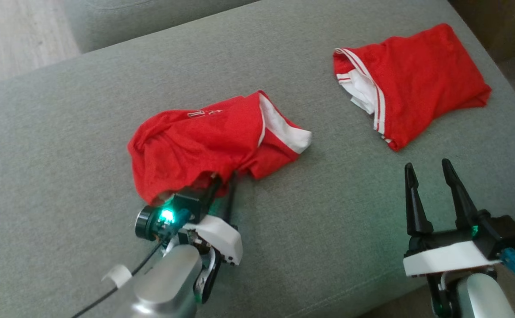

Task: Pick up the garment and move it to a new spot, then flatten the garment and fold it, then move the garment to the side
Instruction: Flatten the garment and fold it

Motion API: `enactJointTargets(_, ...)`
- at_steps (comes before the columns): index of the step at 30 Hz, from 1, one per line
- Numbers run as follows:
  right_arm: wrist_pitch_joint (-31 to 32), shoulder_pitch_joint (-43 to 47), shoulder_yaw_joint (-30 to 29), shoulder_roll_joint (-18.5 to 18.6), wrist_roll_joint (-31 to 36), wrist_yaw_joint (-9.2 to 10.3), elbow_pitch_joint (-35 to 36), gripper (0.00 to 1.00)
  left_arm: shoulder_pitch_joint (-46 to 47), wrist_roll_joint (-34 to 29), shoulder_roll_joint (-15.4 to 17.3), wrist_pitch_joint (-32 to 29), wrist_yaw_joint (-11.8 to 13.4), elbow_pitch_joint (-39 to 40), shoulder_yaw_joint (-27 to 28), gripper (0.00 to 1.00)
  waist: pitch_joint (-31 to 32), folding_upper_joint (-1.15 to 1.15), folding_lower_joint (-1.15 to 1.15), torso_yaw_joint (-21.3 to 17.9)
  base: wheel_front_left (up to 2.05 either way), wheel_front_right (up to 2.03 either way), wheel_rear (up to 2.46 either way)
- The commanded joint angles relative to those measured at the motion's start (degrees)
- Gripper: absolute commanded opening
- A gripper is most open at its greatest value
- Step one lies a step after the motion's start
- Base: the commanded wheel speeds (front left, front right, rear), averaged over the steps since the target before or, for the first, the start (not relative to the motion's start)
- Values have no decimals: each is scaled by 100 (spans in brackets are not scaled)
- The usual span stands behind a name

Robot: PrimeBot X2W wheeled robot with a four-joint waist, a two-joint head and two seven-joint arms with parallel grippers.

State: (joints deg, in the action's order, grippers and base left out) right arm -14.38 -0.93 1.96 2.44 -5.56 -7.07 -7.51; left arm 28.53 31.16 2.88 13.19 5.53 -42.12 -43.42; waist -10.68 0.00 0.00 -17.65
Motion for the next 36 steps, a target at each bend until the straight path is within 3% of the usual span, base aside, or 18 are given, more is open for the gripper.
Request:
enactJointTargets(1, -62, -190, 136, 43, -27, -42, 168, 100, 335, 77, 0, 68, -1, 85, 82, 0, -18, 0, 0, -32, 0, 0, 0)
enactJointTargets(8, -62, -30, -76, 43, -40, -42, 182, 100, 570, 747, 0, -93, -316, 510, -93, 0, 100, 0, 0, 123, 0, 0, 0)
enactJointTargets(12, -62, 134, -206, 43, -54, -42, 189, 100, 455, 1233, 59, -682, -535, 1439, -47, 0, 281, 0, 0, 383, 0, 0, 0)
enactJointTargets(15, -62, 226, -275, 43, -46, -42, 202, 100, 150, 1758, 349, -1405, -585, 2608, 66, 0, 420, 0, 0, 603, 0, 0, 0)
enactJointTargets(18, -62, 290, -310, 43, -37, -42, 227, 100, -309, 2319, 833, -2189, -375, 3981, 213, 0, 510, 0, 0, 800, 0, 0, 0)
enactJointTargets(19, -62, 290, -310, 43, -37, -42, 227, 100, -309, 2319, 833, -2189, -375, 3981, 213, 0, 510, 0, 0, 800, 0, 0, 0)
enactJointTargets(23, -62, 314, -338, 43, -46, -42, 259, 100, -1076, 2921, 1714, -3170, 112, 5617, 327, 0, 519, 0, 0, 998, 0, 0, 0)
enactJointTargets(26, -62, 317, -348, 43, -54, -42, 275, 100, -1721, 3166, 2416, -3630, 406, 6274, 348, 0, 487, 0, 0, 1096, 0, 0, 0)
enactJointTargets(28, -62, 315, -350, 43, -57, -42, 283, 100, -2138, 3220, 2848, -3816, 483, 6428, 285, 0, 457, 0, 0, 1147, 0, 0, 0)
enactJointTargets(31, -62, 321, -365, 43, -45, -42, 272, 100, -2614, 3266, 3225, -3767, 533, 6217, 324, 0, 418, 0, 0, 1229, 0, 0, 0)
enactJointTargets(33, -62, 324, -376, 43, -27, -42, 254, 100, -2774, 3234, 3281, -3611, 535, 5834, 363, 0, 407, 0, 0, 1282, 0, 0, 0)
enactJointTargets(36, -62, 323, -373, 43, 15, -42, 225, 100, -2853, 3231, 3113, -3363, 466, 5261, 375, 0, 415, 0, 0, 1337, 0, 0, 0)
